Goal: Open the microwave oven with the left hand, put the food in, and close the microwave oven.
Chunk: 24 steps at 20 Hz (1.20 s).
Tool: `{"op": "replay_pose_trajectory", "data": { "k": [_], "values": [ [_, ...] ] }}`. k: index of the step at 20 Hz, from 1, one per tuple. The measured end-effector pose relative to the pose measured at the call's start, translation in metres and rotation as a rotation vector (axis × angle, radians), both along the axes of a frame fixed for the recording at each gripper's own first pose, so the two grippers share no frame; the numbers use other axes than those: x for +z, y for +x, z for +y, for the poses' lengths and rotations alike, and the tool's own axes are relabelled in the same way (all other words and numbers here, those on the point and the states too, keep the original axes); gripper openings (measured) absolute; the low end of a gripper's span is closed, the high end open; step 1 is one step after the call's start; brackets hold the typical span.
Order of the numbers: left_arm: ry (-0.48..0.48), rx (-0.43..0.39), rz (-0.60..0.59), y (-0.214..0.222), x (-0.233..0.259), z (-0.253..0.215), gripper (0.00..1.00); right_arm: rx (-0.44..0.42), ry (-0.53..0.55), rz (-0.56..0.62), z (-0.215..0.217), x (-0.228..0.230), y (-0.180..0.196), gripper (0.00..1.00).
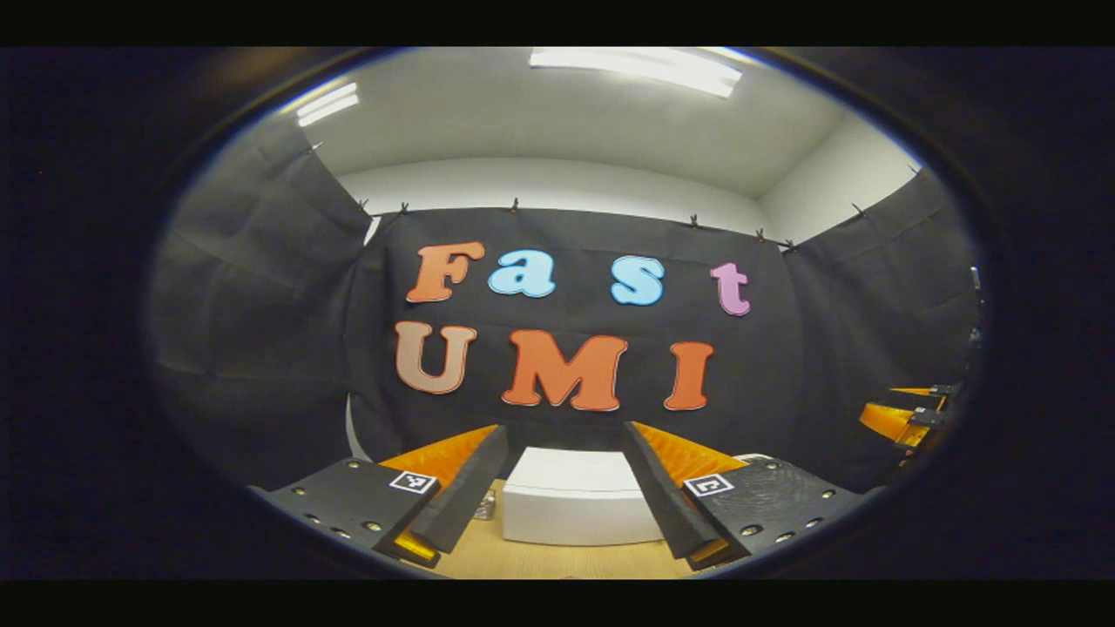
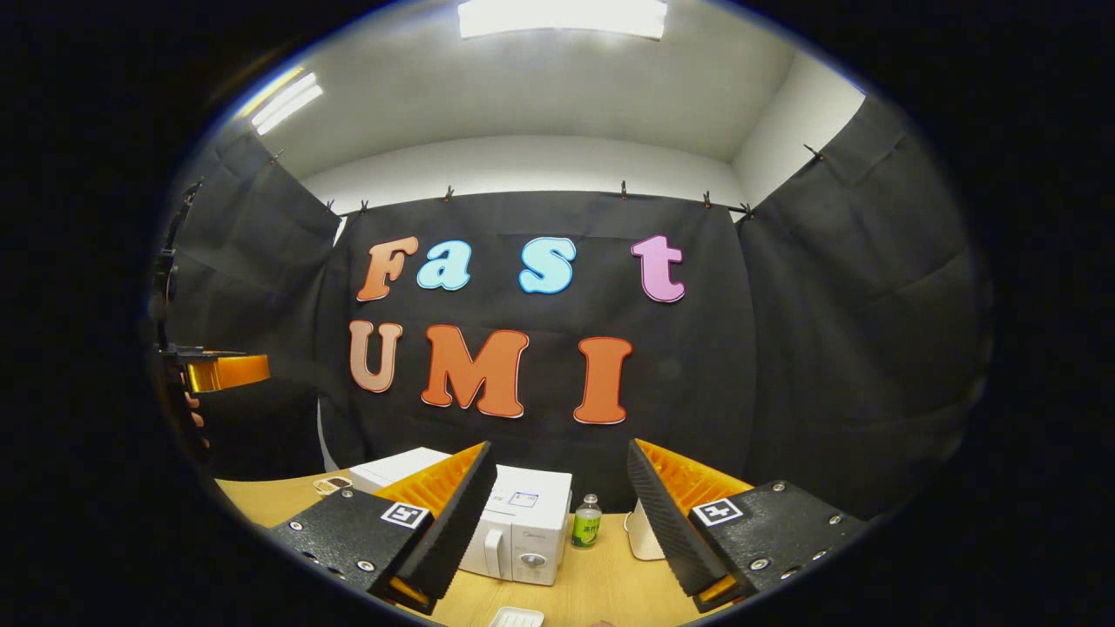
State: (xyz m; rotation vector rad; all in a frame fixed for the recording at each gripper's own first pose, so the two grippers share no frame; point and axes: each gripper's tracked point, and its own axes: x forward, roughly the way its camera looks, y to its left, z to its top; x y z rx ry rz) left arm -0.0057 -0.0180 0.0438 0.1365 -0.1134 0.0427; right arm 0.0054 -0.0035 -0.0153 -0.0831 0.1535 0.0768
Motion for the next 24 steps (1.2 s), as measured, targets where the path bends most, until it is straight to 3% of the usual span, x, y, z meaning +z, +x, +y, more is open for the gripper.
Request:
{"op": "replay_pose_trajectory", "data": {
  "k": [9,24],
  "values": [
    [-0.011,-0.034,0.031,0.011,-0.036,-0.030,0.87,0.000,0.051,-0.028,-0.022,-0.003,-0.005,0.95],
    [0.014,-0.139,0.119,0.059,-0.149,-0.126,0.87,-0.054,0.044,0.024,-0.082,-0.071,-0.020,0.95]
  ]
}}
